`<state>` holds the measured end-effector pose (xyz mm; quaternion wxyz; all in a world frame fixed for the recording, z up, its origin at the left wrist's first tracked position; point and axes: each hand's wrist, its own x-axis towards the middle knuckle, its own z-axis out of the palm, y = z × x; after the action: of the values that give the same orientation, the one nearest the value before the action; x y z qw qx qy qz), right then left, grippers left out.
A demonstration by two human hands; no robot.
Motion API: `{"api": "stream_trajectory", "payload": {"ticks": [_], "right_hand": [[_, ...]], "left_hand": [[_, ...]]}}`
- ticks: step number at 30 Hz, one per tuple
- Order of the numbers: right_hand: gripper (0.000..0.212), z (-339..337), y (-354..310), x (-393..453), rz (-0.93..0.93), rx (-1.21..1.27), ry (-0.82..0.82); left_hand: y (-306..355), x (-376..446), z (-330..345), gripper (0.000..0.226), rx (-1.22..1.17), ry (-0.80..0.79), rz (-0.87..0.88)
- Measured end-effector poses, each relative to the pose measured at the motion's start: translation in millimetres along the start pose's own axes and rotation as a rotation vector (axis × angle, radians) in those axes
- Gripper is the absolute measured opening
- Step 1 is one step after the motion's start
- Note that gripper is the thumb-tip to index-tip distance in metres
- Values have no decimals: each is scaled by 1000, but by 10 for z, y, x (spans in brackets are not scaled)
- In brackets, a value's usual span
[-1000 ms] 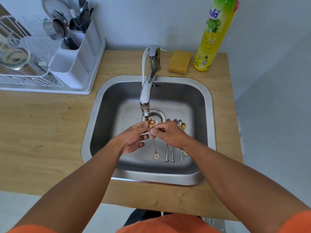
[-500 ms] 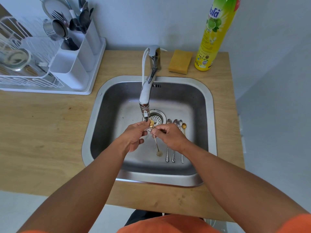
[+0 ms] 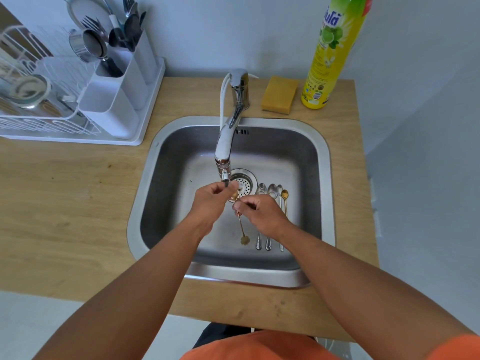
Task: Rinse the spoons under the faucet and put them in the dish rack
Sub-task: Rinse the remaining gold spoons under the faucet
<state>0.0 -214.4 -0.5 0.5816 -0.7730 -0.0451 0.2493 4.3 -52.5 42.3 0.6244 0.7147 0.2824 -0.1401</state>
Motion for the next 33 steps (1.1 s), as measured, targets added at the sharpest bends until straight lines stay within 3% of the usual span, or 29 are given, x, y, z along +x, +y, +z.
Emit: {"api": "stream_trajectory", "payload": {"ticks": [3,7,15,23,28,33], "right_hand": [[24,12,22,-29,16,33,13],[22,0,-19,-14,56,133,52],[18,-41,-92,62,91,189,48],[20,-128,-215,185,170,146,63],[19,-38,-261,138,206,210,42],[11,-77,-374,223,281,248,124]], "left_hand": [[2,-1,-44,27,35,5,-88],[-93,-53,-155,19,50,-52,-149],[-332,-252,-184,25,213,-267,-202],[-368,-226,-185,14,206,-158,-9],[-298,-206,-190,17,230,-103,34],[-246,-211,-211,21,230,-98,37]]}}
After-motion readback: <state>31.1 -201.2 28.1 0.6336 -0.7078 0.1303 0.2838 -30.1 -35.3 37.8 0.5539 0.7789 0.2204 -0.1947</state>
